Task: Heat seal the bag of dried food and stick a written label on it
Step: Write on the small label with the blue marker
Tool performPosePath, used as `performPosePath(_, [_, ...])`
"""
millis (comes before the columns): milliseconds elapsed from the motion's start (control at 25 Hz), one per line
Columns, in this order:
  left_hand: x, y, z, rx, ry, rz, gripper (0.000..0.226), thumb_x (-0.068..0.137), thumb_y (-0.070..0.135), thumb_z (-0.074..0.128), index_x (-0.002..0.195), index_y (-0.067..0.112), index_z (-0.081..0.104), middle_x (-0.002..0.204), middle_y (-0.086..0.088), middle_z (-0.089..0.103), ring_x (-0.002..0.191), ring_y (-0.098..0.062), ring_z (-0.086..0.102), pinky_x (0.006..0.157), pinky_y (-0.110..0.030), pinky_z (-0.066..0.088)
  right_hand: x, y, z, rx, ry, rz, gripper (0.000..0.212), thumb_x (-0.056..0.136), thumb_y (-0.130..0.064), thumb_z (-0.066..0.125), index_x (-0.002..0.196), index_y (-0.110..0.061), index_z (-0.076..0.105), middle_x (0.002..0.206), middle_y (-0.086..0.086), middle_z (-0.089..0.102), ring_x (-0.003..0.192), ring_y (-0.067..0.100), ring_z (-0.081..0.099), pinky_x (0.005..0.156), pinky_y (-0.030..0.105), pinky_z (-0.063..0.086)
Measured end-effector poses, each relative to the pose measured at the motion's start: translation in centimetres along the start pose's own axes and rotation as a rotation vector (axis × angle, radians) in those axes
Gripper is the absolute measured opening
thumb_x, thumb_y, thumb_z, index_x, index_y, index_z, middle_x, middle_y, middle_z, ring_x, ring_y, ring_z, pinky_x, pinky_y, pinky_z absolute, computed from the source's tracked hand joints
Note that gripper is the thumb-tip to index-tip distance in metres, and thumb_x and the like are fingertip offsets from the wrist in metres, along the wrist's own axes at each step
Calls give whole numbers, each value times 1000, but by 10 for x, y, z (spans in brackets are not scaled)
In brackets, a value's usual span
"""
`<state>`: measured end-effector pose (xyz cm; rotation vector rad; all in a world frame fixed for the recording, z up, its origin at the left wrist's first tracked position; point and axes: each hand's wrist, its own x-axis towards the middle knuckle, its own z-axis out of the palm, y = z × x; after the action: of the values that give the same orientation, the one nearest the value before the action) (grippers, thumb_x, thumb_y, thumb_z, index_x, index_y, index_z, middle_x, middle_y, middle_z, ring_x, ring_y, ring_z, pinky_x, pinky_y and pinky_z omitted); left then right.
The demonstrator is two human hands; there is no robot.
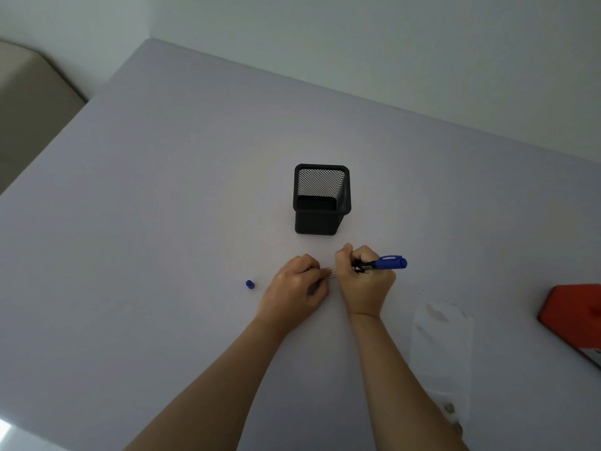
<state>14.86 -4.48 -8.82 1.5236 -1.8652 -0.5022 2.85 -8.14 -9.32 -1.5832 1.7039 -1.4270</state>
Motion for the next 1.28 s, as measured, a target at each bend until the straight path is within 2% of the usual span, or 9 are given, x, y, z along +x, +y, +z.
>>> performPosePath(120, [0,0,1,6,-7,-2,23,82,17,54,85,5,73,77,-8,60,66,-19,56,64,-20,43,0,0,-1,-3,-3,-38,40,80,-19,51,47,0,38,39,13,40,48,26,39,45,18,30])
performPosePath(360, [0,0,1,7,-7,-5,23,81,17,54,85,5,73,76,-8,60,66,-17,54,65,-17,40,0,1,1,-76,-24,-99,37,78,-15,51,46,-2,37,38,11,38,36,24,35,40,28,32])
performPosePath(560, [1,1,0,6,-12,-3,23,81,17,54,85,5,73,76,-8,61,66,-19,56,64,-18,41,-1,-1,1,-55,-20,-75,37,78,-17,50,46,-3,36,39,8,36,39,20,32,41,24,30])
performPosePath(720, [0,0,1,8,-6,-3,23,81,17,54,84,5,73,76,-8,61,66,-19,56,64,-19,42,-1,0,0,-59,-2,-72,36,78,-16,49,46,-5,36,39,6,35,42,14,30,43,15,27])
performPosePath(840, [0,0,1,6,-4,-2,23,81,16,54,84,5,73,76,-8,61,65,-20,56,64,-20,42,-2,0,0,-48,-11,-64,36,76,-16,48,46,-2,36,38,8,36,44,21,34,42,20,29])
performPosePath(920, [0,0,1,3,-5,2,23,81,16,53,83,5,73,75,-9,60,64,-21,56,63,-21,42,-3,-1,0,-53,-15,-92,35,75,-15,48,45,-3,35,40,3,33,46,18,33,43,18,28])
performPosePath(1120, [0,0,1,11,-9,-5,23,81,16,54,84,5,73,76,-8,60,66,-20,55,63,-21,42,-1,-4,1,-57,8,-94,32,76,-15,48,49,-14,32,43,-5,30,47,13,33,45,13,28])
performPosePath(1280, [1,1,0,0,-7,-2,22,81,16,54,81,4,72,75,-9,60,64,-21,55,62,-23,42,-2,-1,2,-109,-4,-114,35,76,-15,49,45,-6,36,38,4,35,46,17,33,43,19,29])
